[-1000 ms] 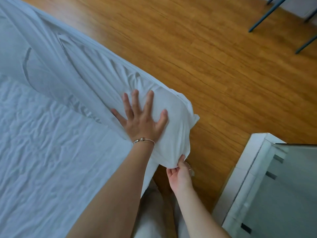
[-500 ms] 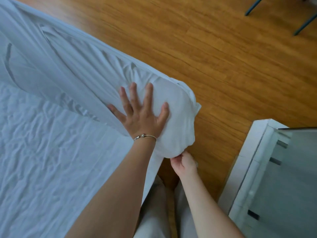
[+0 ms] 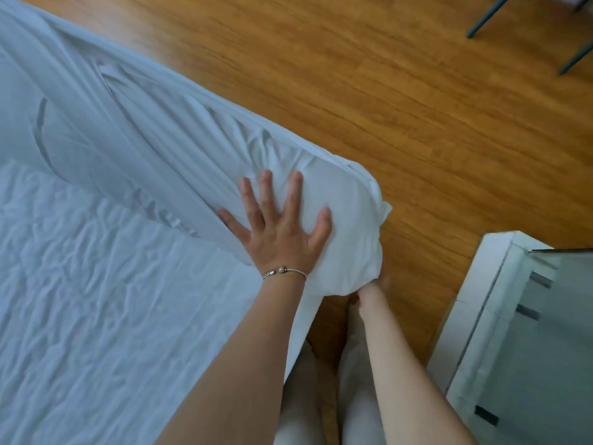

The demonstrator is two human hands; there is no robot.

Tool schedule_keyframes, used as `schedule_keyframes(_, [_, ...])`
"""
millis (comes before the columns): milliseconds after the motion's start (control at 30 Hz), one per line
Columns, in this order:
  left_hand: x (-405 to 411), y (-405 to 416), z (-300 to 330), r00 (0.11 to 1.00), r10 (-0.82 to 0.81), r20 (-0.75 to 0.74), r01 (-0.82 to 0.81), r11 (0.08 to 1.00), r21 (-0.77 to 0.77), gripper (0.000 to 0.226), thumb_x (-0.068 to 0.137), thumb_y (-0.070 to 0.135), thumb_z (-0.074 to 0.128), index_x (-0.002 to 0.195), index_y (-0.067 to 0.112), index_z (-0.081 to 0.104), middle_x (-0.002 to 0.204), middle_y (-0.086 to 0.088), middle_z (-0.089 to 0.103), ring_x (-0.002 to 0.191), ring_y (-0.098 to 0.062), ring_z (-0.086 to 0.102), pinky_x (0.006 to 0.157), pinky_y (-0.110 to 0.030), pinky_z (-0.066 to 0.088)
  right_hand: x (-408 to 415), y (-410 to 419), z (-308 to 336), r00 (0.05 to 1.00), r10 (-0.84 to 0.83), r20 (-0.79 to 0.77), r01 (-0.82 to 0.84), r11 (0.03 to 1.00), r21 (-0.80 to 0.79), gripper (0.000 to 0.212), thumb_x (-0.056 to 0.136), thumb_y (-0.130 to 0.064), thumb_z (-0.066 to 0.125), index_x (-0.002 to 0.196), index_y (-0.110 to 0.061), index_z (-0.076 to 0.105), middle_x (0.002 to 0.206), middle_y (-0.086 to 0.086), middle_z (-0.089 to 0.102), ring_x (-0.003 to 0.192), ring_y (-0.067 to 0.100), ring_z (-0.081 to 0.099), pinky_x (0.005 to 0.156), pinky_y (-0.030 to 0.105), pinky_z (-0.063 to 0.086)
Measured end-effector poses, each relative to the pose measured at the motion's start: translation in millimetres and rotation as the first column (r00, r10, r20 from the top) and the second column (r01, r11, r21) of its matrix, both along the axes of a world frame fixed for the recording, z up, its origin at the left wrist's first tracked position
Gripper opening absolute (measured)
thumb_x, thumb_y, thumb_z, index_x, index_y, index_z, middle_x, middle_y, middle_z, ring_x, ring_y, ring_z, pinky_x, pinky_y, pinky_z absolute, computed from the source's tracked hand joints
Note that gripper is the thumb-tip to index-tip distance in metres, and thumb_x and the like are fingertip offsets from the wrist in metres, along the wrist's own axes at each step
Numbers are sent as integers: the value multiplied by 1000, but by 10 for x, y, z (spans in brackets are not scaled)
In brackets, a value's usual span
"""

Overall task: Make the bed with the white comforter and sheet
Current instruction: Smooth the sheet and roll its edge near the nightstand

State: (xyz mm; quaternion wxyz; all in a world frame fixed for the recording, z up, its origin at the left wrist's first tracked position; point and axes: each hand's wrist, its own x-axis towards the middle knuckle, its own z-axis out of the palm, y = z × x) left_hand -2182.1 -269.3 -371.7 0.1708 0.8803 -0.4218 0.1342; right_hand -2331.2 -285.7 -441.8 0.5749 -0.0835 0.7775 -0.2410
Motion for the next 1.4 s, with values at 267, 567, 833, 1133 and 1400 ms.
schedule_keyframes(267, [21, 60, 12, 1000, -15, -14, 16, 996, 84, 50, 94, 51, 37, 139, 34, 48, 151, -4, 38, 144, -32, 22, 110, -69, 9, 428, -622, 615, 431, 478, -766, -843, -91, -531, 45, 99, -51, 42, 135, -28, 56, 144, -4, 47, 134, 19, 41, 113, 41, 33])
schedule_keyframes(567, [260, -602, 457, 945, -324, -51, 323, 894, 311, 36, 91, 35, 42, 95, 16, 72, 111, -2, 67, 112, -27, 56, 117, -45, 17, 514, -432, 337, 372, 486, -791, -871, -111, -478, 45, 103, -48, 28, 143, -29, 38, 147, 2, 47, 141, 26, 36, 115, 45, 31])
schedule_keyframes(833, [167, -638, 382, 986, -103, -130, 147, 904, 401, 37, 86, 33, 38, 107, 22, 67, 107, 6, 62, 126, -21, 45, 119, -45, 4, 77, -980, 384, 544, 667, -509, -805, 244, -540, 34, 90, -41, 55, 118, -24, 65, 114, -18, 52, 113, 9, 50, 96, 32, 46])
schedule_keyframes(1133, [-16, -730, 368, 990, 38, -139, 30, 890, 455, 41, 86, 53, 46, 104, 24, 68, 108, 4, 63, 129, -26, 44, 117, -54, -4, -7, -1212, 244, 282, 765, -579, -934, 81, -348, 24, 87, -13, 65, 111, -11, 64, 102, -5, 53, 88, 14, 57, 71, 9, 40])
schedule_keyframes(1400, [-57, -680, 415, 984, -2, -181, 92, 865, 493, 41, 84, 50, 46, 111, 29, 69, 124, 3, 61, 137, -28, 37, 116, -56, -2, -4, -1472, 153, 600, 760, -249, -799, 586, -138, 24, 96, -22, 53, 75, -13, 61, 64, -2, 55, 60, 14, 50, 55, 27, 39])
